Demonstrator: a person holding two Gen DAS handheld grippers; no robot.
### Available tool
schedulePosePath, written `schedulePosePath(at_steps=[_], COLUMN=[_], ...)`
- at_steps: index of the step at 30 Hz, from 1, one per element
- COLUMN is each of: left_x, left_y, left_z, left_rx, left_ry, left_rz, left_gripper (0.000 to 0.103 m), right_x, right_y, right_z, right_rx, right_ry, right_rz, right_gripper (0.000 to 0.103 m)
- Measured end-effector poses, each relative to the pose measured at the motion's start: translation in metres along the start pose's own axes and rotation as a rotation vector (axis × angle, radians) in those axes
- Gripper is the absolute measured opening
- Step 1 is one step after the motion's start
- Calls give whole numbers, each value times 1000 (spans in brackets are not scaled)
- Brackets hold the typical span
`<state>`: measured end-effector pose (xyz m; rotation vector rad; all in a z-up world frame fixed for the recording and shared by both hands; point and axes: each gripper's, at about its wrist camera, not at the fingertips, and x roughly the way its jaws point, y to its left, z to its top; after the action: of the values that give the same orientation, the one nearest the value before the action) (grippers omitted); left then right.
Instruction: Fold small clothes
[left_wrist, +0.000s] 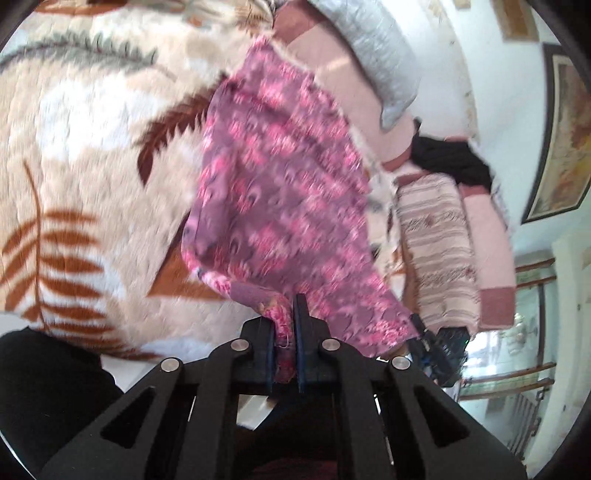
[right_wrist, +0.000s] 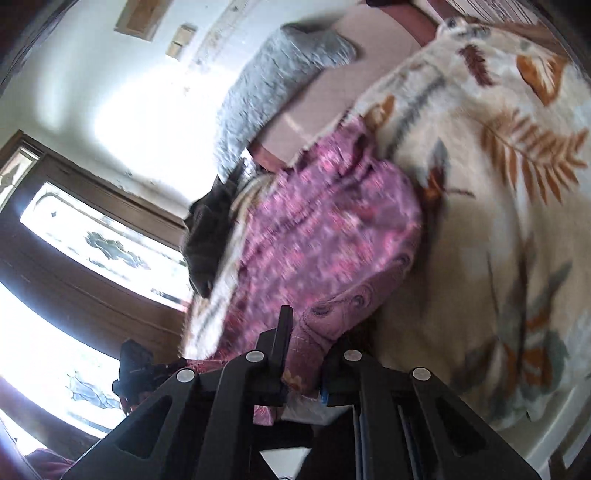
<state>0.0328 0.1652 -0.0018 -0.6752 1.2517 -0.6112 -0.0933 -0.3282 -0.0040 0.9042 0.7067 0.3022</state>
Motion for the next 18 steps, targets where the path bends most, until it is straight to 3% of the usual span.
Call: schedulePosePath(at_steps=[8,18], left_x=[-5,15], left_y=[5,3], left_z=[46,126], left_rx=[-48,-90], left_ry=[-79,-138], left_rz=[-18,-26], left_gripper=[6,6], right_x=[19,90], right_y=[13,7], right_z=[41,109], right_rx=[-6,18], right_ry=[-54,-80], right_rz=[19,-9], right_gripper=[11,11])
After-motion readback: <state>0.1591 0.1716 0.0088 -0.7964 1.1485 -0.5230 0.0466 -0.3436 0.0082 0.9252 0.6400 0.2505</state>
